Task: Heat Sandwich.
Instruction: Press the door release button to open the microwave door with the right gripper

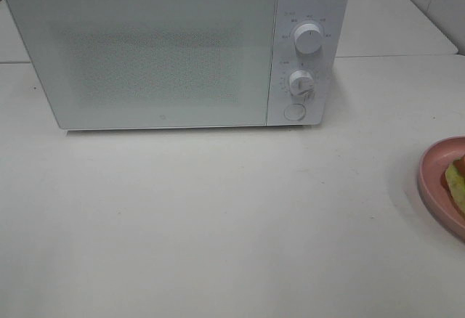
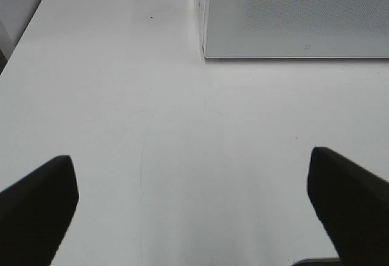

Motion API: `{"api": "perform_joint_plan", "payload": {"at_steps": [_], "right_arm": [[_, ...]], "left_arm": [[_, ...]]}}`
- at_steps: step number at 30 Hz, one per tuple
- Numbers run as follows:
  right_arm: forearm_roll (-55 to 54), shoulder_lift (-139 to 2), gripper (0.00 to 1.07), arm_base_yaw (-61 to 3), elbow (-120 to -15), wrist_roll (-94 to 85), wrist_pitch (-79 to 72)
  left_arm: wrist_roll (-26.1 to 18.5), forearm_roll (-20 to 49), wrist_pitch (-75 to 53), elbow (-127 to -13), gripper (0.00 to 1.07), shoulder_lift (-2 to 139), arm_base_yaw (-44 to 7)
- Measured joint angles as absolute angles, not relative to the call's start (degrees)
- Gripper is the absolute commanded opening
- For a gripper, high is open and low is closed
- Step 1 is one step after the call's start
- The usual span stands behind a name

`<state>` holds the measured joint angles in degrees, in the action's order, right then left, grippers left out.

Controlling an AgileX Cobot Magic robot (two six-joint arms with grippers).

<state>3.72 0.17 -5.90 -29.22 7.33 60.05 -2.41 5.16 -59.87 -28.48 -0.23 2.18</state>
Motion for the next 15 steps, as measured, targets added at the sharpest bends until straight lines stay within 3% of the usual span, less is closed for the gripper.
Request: {"api": "perform_joint_plan", "payload": {"at_steps": [15], "right_arm": [[3.7, 0.2, 0.73, -5.9, -29.2, 7.3, 60.0]], "left_arm": [[-2.4, 5.2, -59.9, -28.5, 0.97, -0.2, 2.2]]}}
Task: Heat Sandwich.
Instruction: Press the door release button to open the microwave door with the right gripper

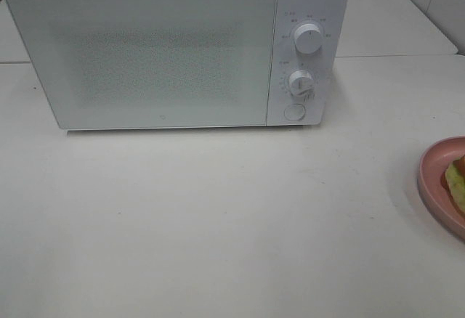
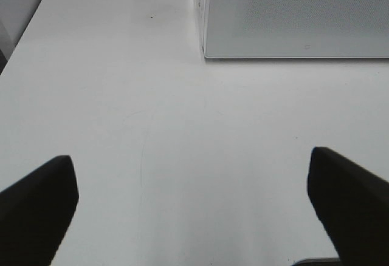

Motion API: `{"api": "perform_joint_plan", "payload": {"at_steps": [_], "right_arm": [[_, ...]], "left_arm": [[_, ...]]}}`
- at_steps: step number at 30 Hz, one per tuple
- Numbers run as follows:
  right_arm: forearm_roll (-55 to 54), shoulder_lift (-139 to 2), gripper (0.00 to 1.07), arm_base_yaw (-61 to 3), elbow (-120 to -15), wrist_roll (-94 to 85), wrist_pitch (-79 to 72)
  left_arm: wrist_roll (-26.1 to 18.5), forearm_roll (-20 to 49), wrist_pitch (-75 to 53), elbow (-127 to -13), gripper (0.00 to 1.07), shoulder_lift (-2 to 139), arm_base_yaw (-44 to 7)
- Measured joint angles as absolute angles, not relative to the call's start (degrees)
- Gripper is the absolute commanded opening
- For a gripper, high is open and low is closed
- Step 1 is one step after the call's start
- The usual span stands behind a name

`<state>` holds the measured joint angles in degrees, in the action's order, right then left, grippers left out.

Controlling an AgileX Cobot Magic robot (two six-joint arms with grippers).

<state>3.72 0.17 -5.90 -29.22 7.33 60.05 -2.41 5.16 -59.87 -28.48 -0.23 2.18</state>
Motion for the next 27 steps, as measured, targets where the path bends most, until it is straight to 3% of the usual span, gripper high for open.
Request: {"api": "perform_joint_plan", "payload": {"at_steps": [27], "right_arm": [[3.7, -15.8, 0.73, -5.9, -31.9, 7.3, 47.2]], "left_arm": [[-2.4, 5.2, -59.8, -28.5, 0.97, -0.2, 2.2]]}}
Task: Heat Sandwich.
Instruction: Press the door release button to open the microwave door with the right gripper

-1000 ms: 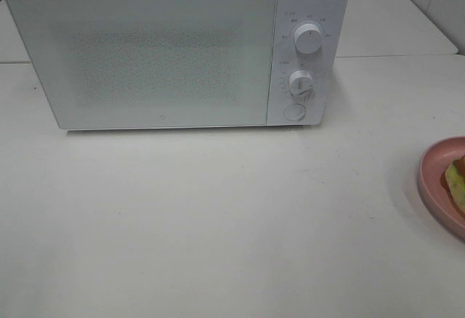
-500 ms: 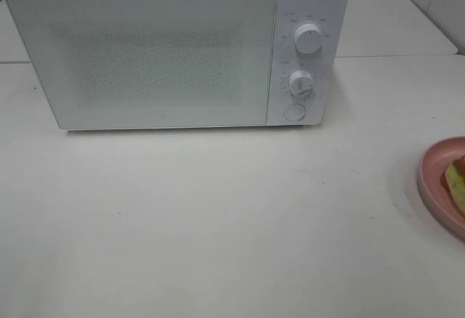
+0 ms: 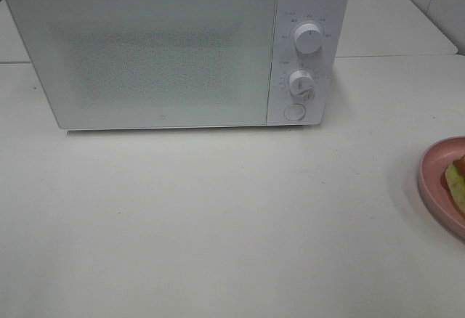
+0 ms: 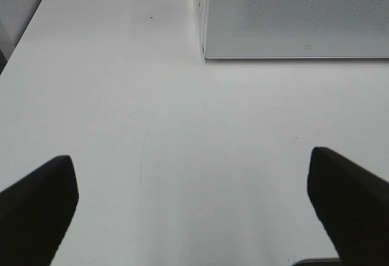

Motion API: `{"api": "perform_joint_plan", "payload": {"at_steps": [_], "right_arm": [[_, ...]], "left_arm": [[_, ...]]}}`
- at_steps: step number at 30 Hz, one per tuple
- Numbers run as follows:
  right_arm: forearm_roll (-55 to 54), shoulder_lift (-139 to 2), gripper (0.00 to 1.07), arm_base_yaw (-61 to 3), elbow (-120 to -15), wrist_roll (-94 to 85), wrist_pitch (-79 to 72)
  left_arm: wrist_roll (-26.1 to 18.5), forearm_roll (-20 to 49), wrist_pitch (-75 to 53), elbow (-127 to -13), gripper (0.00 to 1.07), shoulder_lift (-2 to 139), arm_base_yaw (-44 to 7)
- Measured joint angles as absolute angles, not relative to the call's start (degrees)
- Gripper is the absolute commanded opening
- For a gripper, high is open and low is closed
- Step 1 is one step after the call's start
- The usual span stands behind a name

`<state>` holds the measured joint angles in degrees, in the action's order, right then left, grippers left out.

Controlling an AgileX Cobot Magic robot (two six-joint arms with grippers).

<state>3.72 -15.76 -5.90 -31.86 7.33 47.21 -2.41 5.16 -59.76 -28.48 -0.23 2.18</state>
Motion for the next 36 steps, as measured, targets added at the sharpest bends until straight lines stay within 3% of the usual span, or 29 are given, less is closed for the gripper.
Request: {"api": "perform_joint_plan", "payload": {"at_steps": [36], "right_arm": [[3.7, -50.1, 0.73, -5.9, -31.9, 7.3, 13.9]], "left_arm": [[-2.4, 5.2, -59.8, -28.5, 0.97, -0.2, 2.2]]}}
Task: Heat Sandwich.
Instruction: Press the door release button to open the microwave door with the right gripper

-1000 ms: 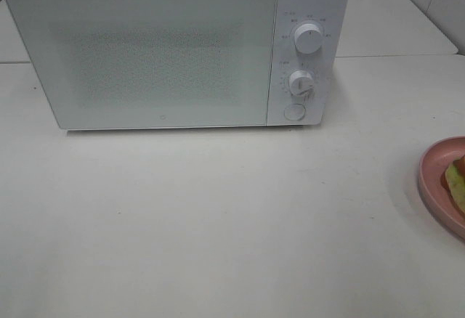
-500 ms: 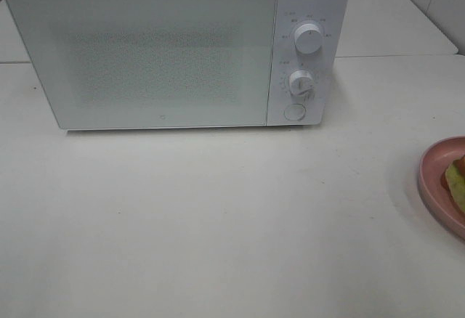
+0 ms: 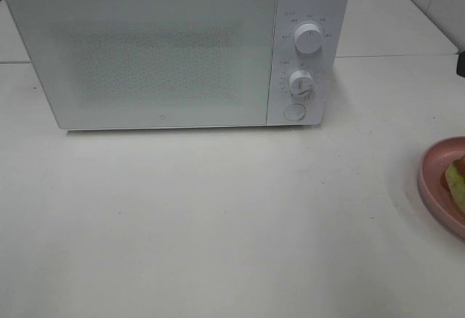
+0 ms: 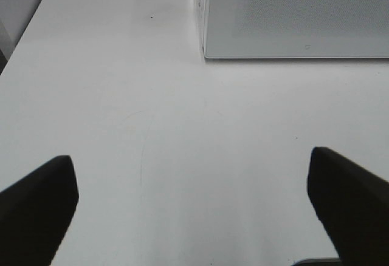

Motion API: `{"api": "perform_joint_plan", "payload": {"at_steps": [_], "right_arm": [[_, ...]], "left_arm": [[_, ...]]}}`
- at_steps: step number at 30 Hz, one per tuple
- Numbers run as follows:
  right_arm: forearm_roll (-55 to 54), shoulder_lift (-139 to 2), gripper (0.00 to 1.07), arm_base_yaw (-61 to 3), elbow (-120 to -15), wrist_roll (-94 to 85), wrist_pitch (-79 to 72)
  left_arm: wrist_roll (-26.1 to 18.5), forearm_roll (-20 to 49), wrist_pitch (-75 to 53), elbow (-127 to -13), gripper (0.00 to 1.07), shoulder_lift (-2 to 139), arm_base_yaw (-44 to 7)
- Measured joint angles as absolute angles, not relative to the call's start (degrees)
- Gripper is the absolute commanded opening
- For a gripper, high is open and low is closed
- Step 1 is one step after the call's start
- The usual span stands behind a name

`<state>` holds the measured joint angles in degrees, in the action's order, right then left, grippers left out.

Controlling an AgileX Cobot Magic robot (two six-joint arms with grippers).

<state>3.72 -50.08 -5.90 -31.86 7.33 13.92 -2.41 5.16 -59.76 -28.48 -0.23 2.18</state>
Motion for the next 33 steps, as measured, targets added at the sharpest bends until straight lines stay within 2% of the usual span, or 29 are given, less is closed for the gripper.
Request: {"api": "perform_joint_plan", "payload": {"at_steps": [15, 22, 28, 33], "right_arm": [[3.7, -63.8, 0.73, -5.9, -31.7, 7.3, -3.6], [3.8, -67.1, 0.73, -5.9, -25.4, 7.2, -22.3], [3.6, -68.0, 0.73, -6.0, -21.2, 6.2, -31.2], [-0.9, -70.6, 0.73, -9.9, -18.4, 2.0, -37.6]], "left_arm": [[-2.4, 5.2, -59.8, -28.5, 0.97, -0.2, 2.2], [-2.4, 5.2, -59.8, -28.5, 0.97, -0.2, 2.2], [-2.4, 5.2, -59.8, -28.5, 0.97, -0.2, 2.2], [-2.4, 5.2, -59.8, -28.5, 0.97, -0.2, 2.2]]}}
